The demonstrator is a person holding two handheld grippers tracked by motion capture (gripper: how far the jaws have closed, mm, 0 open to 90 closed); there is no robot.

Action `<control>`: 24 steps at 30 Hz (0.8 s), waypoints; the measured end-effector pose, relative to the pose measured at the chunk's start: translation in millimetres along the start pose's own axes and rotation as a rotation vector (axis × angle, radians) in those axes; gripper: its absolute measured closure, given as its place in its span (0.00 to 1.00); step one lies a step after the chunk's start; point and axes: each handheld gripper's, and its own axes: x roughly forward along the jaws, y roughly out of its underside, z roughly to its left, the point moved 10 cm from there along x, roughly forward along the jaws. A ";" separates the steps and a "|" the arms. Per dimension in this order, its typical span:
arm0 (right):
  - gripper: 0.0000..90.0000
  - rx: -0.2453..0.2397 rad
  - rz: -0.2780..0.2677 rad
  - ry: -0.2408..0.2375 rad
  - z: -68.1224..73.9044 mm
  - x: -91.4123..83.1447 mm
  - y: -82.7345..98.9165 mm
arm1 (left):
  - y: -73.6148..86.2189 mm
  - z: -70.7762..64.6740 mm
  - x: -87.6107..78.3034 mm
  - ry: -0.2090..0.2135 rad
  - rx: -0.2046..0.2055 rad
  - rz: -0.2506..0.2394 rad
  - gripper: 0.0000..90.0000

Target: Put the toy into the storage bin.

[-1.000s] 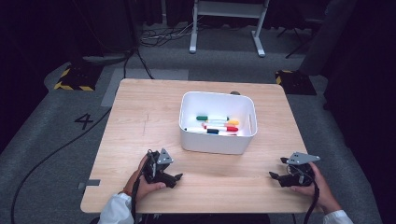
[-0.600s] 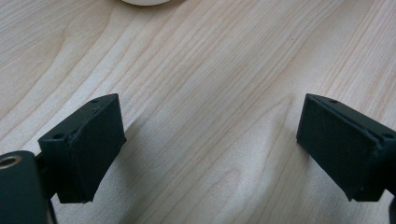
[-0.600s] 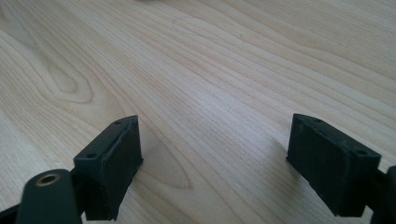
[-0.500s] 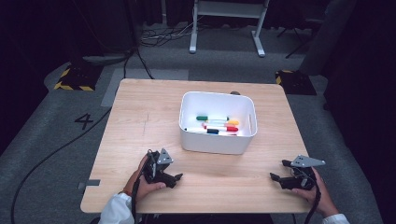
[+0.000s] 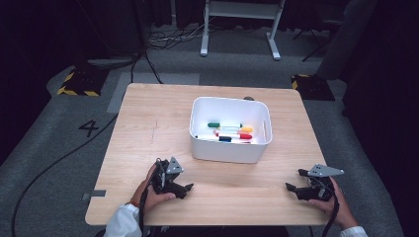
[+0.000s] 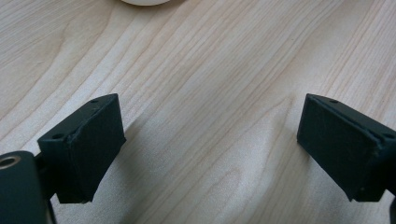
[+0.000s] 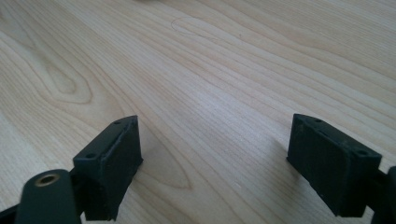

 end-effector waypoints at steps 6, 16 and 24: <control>0.19 -0.001 0.000 0.000 -0.1 0.1 -0.2 | -0.9 0.1 0.9 0.001 -0.001 -0.004 0.08; 0.19 -0.001 0.000 -0.001 -0.1 0.3 -0.2 | -1.0 0.1 1.1 0.000 -0.001 -0.004 0.08; 0.19 0.003 0.000 0.004 -0.3 1.6 -1.3 | -1.0 0.3 1.2 0.002 0.002 -0.003 0.08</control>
